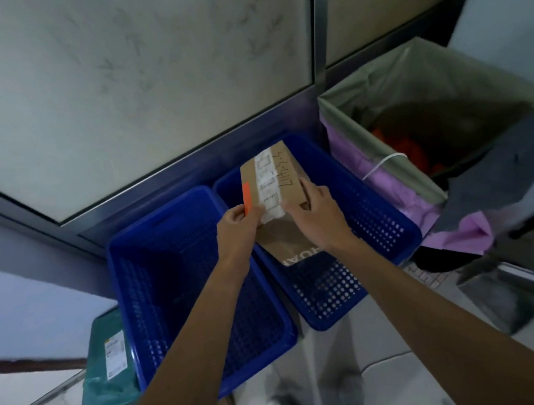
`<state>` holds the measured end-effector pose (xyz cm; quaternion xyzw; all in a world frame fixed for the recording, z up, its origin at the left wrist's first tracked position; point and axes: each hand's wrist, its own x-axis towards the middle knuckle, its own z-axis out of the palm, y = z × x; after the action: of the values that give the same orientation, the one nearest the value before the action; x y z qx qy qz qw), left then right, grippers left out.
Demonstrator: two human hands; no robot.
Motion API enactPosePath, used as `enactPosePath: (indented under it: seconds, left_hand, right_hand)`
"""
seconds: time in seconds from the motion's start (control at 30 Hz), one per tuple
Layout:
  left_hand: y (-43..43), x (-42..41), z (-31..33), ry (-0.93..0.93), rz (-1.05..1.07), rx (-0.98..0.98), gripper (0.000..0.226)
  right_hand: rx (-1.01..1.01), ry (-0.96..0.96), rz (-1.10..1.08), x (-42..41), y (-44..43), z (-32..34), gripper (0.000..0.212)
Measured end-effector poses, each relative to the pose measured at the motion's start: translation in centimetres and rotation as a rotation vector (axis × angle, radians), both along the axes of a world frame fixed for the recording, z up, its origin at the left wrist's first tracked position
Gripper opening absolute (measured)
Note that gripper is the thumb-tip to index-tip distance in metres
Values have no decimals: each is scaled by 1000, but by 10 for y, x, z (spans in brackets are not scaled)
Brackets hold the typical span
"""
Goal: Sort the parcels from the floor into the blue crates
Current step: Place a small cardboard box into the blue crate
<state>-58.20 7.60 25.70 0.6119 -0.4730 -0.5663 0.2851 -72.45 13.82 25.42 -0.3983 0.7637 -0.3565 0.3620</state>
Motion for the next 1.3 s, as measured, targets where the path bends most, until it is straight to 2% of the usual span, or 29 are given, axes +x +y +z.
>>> enactPosePath:
  seconds: [0.1,0.2,0.23,0.33,0.5,0.63,0.73,0.83,0.93,1.03,1.1,1.3]
  left_hand:
    - [-10,0,-12,-22,-3,42,42]
    - [-23,3,-25,-1,-10,108,67]
    - [-26,5,-30,12,-7,128,67]
    - [-39,12,-43,75,-29,221,59]
    - [-65,15,-68,206,-112,356,95]
    - [-70,11,-68,199,-253,352,87]
    - [-72,5,-68,183,-295,396,98]
    - [-73,-6,-80,167,-250,427,105]
    - [-72,-19,-94,174,-233,444,94]
    - [-75,-27,-101,145,-177,442,82]
    - [-76,-36,-105,128,-114,457,81]
    - [-75,-67,-131,133,60,530,73]
  right_hand:
    - [15,132,71,1,-14,-10,83]
    - [36,266,118,8,-27,-17,89]
    - [37,305,136,11,-30,-18,89]
    - [42,349,167,20,-41,-13,74]
    - [109,375,242,24,-70,-8,69]
    - [130,475,315,20,-83,-14,65]
    - [159,441,335,14,-88,-22,66]
    - [165,402,346,6,-91,-36,66]
    - [165,402,339,-8,-97,-49,58]
    - [164,509,288,-34,-102,-64,56]
    - [188,440,242,-59,-105,-76,62]
    - [382,-70,240,-124,-122,-109,70]
